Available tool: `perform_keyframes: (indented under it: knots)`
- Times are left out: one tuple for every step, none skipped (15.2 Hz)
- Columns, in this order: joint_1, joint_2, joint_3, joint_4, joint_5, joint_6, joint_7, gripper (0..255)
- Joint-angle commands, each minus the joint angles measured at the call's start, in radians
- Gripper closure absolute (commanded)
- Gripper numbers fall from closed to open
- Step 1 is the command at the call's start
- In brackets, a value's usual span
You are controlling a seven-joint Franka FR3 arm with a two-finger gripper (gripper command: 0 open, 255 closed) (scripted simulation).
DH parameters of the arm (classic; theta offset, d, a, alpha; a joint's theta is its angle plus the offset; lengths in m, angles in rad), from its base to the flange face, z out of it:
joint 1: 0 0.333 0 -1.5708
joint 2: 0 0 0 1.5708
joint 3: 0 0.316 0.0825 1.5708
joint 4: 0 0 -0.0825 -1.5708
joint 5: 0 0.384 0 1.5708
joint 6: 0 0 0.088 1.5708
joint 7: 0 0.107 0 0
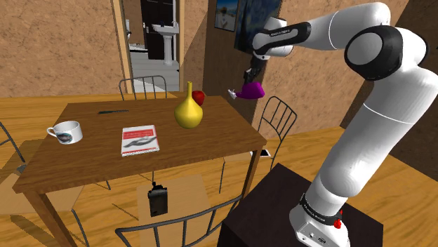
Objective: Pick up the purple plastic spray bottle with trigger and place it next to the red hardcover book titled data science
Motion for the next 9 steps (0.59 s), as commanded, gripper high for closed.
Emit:
perform_keyframes:
  knots:
    - [0.0, -0.005, 0.001, 0.024, -0.003, -0.028, 0.003, 255]
    - [0.0, -0.006, 0.001, 0.036, -0.004, -0.041, 0.004, 255]
    - [0.0, -0.007, 0.001, 0.048, -0.005, -0.055, 0.005, 255]
    - [0.001, -0.007, 0.002, 0.061, -0.006, -0.068, 0.006, 255]
    - [0.001, -0.008, 0.002, 0.074, -0.006, -0.081, 0.007, 255]
    - [0.001, -0.008, 0.002, 0.087, -0.007, -0.095, 0.007, 255]
    - [0.001, -0.008, 0.002, 0.101, -0.007, -0.108, 0.008, 255]
    - [0.001, -0.008, 0.002, 0.114, -0.007, -0.122, 0.008, 255]
    - [0.001, -0.007, 0.002, 0.128, -0.007, -0.135, 0.009, 255]
